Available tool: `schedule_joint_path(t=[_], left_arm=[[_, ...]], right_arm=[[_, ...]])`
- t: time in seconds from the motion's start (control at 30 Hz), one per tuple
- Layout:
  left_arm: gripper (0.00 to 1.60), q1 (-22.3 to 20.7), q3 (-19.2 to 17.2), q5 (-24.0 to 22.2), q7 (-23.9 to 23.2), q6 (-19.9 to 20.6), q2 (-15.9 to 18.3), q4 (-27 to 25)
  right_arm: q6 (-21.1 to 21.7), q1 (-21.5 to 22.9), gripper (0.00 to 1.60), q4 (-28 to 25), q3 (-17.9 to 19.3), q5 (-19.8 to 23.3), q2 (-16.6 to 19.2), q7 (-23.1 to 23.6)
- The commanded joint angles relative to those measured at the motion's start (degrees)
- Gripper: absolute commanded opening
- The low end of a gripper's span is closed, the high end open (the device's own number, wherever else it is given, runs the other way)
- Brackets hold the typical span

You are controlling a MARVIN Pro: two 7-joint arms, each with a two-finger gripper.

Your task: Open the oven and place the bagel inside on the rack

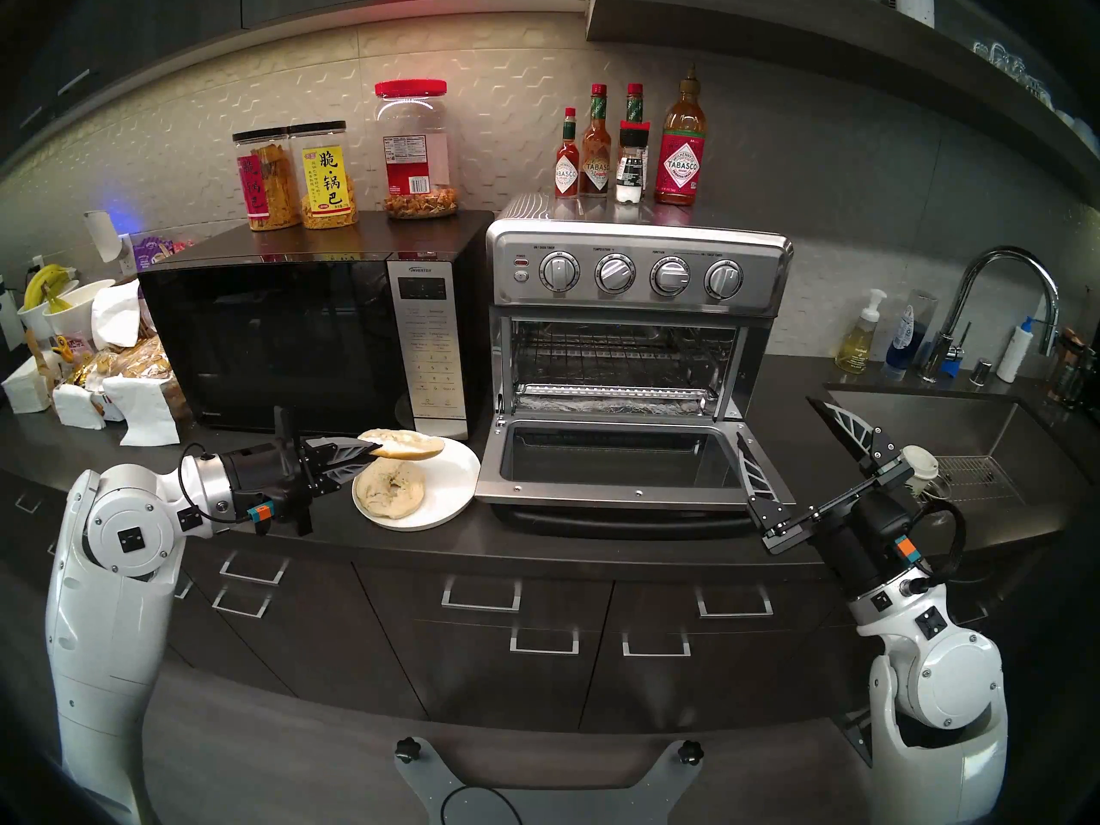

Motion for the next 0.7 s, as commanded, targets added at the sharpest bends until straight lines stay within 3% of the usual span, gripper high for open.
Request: schedule_joint_path(t=[0.0, 0.67], left_arm=[[0.15, 2.38, -2.26, 0.61, 2.5, 0.35, -3.37, -7.04], [0.03, -5.24, 5.55, 7.17, 4.7, 5.15, -6.25, -9.34]], right_arm=[[-0.28, 0.13, 1.6, -1.2, -0.05, 0.26, 0.1, 0.11], [-0.28, 0.11, 1.6, -1.22, -0.04, 0.28, 0.1, 0.12]])
